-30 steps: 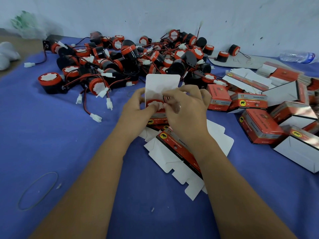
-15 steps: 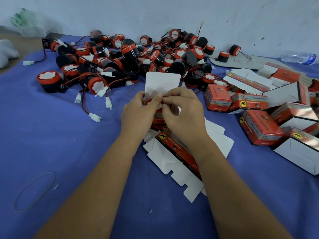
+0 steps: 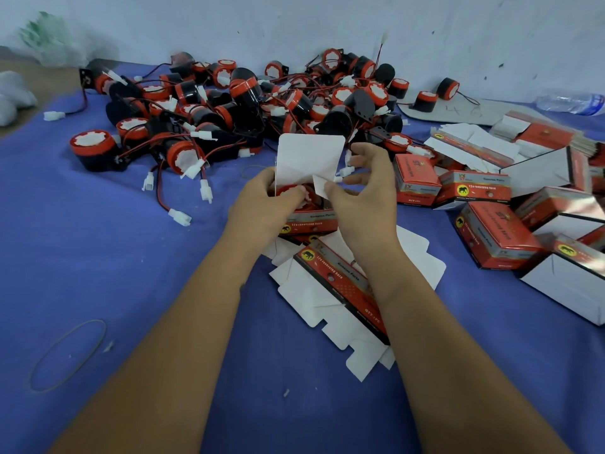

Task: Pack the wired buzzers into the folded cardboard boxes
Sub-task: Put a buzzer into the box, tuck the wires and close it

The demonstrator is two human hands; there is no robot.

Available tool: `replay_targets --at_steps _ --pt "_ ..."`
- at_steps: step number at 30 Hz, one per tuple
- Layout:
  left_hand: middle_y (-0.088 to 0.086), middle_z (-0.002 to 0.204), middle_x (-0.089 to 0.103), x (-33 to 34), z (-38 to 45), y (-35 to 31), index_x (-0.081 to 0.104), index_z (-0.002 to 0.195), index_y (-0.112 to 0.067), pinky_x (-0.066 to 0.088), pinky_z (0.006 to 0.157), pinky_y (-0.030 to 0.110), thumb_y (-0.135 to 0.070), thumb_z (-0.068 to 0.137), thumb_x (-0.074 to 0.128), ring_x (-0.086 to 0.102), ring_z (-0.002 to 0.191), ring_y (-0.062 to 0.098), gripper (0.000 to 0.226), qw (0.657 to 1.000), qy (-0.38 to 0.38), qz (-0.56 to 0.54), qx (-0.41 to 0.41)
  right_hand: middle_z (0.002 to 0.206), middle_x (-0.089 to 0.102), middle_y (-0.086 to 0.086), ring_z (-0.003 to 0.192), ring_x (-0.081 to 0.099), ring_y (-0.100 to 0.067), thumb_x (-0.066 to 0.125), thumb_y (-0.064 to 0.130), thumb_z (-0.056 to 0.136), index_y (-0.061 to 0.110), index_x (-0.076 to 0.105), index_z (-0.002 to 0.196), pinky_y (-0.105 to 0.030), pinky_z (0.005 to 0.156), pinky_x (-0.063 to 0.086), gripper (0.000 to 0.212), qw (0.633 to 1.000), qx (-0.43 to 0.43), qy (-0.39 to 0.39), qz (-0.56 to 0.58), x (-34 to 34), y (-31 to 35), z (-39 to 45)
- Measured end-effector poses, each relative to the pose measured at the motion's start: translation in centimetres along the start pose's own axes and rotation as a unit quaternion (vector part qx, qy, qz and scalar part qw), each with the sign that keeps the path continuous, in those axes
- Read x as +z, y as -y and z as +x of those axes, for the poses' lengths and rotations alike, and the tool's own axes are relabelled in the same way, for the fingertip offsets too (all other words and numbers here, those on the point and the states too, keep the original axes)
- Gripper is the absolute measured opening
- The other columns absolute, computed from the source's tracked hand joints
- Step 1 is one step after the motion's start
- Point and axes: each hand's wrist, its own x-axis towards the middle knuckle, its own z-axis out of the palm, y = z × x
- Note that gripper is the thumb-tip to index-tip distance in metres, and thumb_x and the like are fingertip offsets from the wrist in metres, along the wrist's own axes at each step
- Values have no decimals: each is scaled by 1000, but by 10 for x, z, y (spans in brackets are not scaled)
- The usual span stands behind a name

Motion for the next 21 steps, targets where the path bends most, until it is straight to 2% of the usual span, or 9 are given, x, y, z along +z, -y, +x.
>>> replay_targets --at_steps 3,5,7,9,11,13,15,18,21 --pt "-12 104 71 0 0 0 63 119 -32 54 94 44 -31 90 63 68 96 11 29 1000 2 1 3 120 57 10 106 55 -6 56 3 91 22 47 137 -6 75 47 50 995 48 88 28 0 -4 1" --pt "-10 106 71 -1 -1 1 62 120 -32 54 92 41 -33 91 64 68 96 11 30 1000 3 9 11 115 64 9 104 61 -11 54 3 93 23 56 128 -16 76 54 40 988 65 126 55 -4 -7 2" --pt "-7 109 71 -8 -1 0 60 123 -29 57 83 31 -31 92 66 70 93 9 32 998 59 -11 10 111 69 6 101 65 -15 56 3 92 27 62 113 -33 82 57 32 988 58 125 66 -7 -10 2" --pt "-5 109 72 -20 0 -3 60 121 -22 55 72 18 -18 96 60 70 89 2 26 989 139 -47 24 101 71 3 94 68 -18 58 5 91 27 65 96 -40 79 58 24 991 45 113 61 -7 -11 1" --pt "-2 113 68 -32 1 -4 55 120 -15 52 77 15 -13 97 46 68 95 -3 25 980 146 -131 31 94 69 3 91 67 -22 61 7 91 26 64 84 -44 78 57 21 994 36 97 40 -5 -11 0" --pt "0 126 65 -36 2 -3 53 128 -12 49 97 29 -26 98 35 63 115 8 38 956 140 -256 -15 85 64 11 88 64 -20 64 8 90 25 64 77 -42 78 56 21 996 28 80 36 -4 -13 0" --pt "-5 122 69 -29 3 1 60 123 -21 45 105 37 -27 103 33 63 116 13 34 964 119 -238 -25 77 59 12 79 59 -14 64 9 90 21 61 75 -37 71 54 20 997 21 70 35 -2 -13 1" --pt "-6 112 73 -17 4 3 63 122 -30 56 85 29 -25 105 40 69 102 11 29 975 94 -202 -8 70 53 7 63 47 -8 59 19 93 16 52 76 -23 56 41 19 999 16 47 4 2 -12 0" --pt "-3 112 73 -18 3 3 61 129 -26 56 68 24 -27 103 44 71 96 11 31 971 113 -212 0 74 57 10 69 54 -4 60 31 93 19 50 78 -21 60 45 22 998 60 10 11 5 -11 3"
